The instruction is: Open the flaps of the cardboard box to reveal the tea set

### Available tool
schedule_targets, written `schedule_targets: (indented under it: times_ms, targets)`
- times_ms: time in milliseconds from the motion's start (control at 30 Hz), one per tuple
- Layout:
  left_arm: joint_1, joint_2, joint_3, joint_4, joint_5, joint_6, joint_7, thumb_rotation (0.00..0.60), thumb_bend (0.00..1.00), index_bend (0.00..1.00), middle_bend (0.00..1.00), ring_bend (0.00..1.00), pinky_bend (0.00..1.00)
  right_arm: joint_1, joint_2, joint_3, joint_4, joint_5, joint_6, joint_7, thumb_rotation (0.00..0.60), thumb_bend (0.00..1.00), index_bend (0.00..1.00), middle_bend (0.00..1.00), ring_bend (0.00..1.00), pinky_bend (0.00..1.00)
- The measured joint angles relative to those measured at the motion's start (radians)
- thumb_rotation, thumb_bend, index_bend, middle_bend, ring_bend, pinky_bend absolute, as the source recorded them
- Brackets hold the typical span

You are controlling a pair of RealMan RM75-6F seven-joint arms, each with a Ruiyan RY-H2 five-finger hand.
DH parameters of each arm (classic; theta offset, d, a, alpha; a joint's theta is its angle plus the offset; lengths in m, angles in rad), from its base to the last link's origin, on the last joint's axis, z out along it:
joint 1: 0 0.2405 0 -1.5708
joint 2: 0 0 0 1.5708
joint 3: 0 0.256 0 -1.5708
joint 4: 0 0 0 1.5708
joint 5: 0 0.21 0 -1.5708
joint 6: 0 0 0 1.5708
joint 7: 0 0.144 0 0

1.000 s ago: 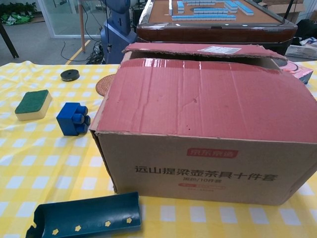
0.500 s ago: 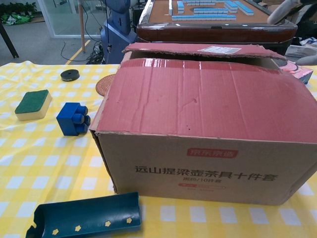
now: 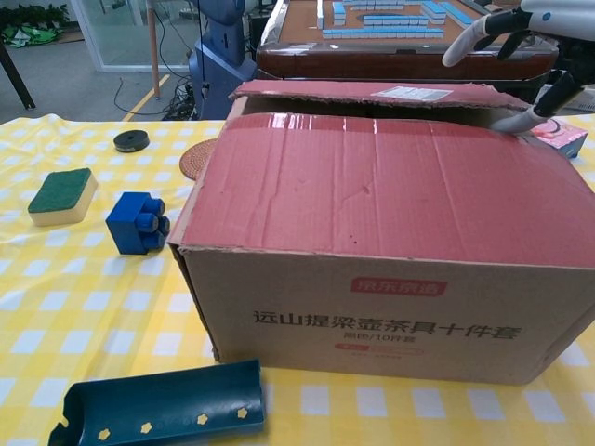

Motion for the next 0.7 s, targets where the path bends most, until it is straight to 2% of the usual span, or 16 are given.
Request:
schedule_targets:
  times_ms: [267,467,700]
  targets:
    - [-0.001,-0.001,-0.001,0.000,0.000,-0.002,0.002,0.600,0.20,0.27,0.11,0.05,0.00,0.034,-0.028,0.021,0.057,0.004,0.019,0.016,0.600,0.16,0.22,0.15,0.13,0.19]
    - [-0.002,0.002,-0.003,-0.003,0.000,-0.001,0.003,0.600,0.20,0.27,0.11,0.05,0.00,0.055,-0.018,0.063,0.075,0.011,0.058,0.031,0.600,0.16,0.22,0.15,0.13,0.19]
    - [0.001,0.001,-0.002,-0.004,0.001,0.003,0.004,0.600,0.20,0.27,0.11,0.05,0.00,0.094,0.004,0.120,0.100,0.079,0.052,0.028,0.600,0.16,0.22,0.15,0.13,0.19]
